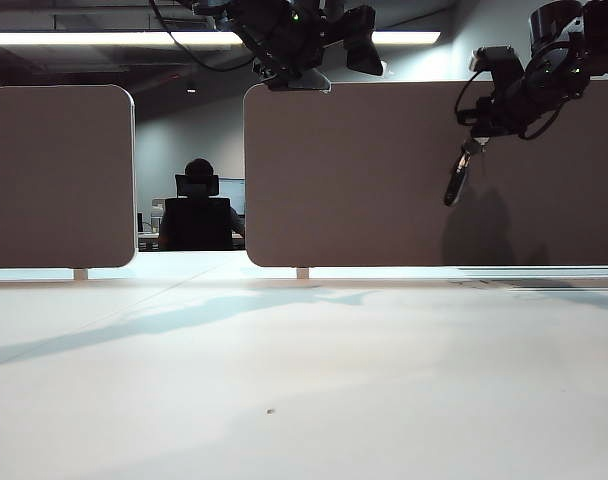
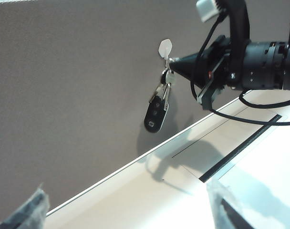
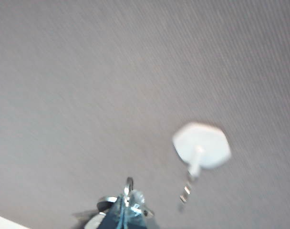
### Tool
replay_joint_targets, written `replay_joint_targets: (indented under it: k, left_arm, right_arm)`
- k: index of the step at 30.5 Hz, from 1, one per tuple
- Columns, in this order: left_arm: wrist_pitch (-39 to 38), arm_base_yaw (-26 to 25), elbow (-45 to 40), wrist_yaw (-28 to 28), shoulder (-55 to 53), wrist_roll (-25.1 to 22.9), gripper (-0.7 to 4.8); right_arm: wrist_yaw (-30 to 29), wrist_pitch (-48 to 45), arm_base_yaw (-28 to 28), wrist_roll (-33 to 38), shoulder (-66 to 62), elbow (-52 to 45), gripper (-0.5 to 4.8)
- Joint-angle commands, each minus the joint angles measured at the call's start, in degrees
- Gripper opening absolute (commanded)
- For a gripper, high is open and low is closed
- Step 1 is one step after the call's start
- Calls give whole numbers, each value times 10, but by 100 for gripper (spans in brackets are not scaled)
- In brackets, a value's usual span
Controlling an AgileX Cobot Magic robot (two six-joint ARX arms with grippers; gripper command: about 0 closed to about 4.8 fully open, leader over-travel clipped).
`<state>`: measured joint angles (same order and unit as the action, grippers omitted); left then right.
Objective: Hang the bunch of keys on the hook.
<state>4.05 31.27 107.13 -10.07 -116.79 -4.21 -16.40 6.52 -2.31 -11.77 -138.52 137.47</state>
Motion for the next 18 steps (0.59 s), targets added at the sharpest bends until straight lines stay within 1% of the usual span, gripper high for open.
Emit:
replay_joint_targets:
  k: [1,4,9,15,18]
  left_arm:
    - [7,1,2,-2,2,2,479]
    - [7,1,2,-2,2,2,479]
    - [8,1,2,-2,2,2,479]
    - [7,1,2,-2,2,2,479]
    - [7,1,2,-2,2,2,479]
  right_arm:
    - [13,18,-4,-16,-2,3,-9]
    - [13,11,-6,-18,-9,3,-9]
    - [13,-50,-9,-17,-19,3,-9]
    - [12,-82,-13,-16,-33,3,-9]
    - [12,-102,-16,-3,-42,3,-9]
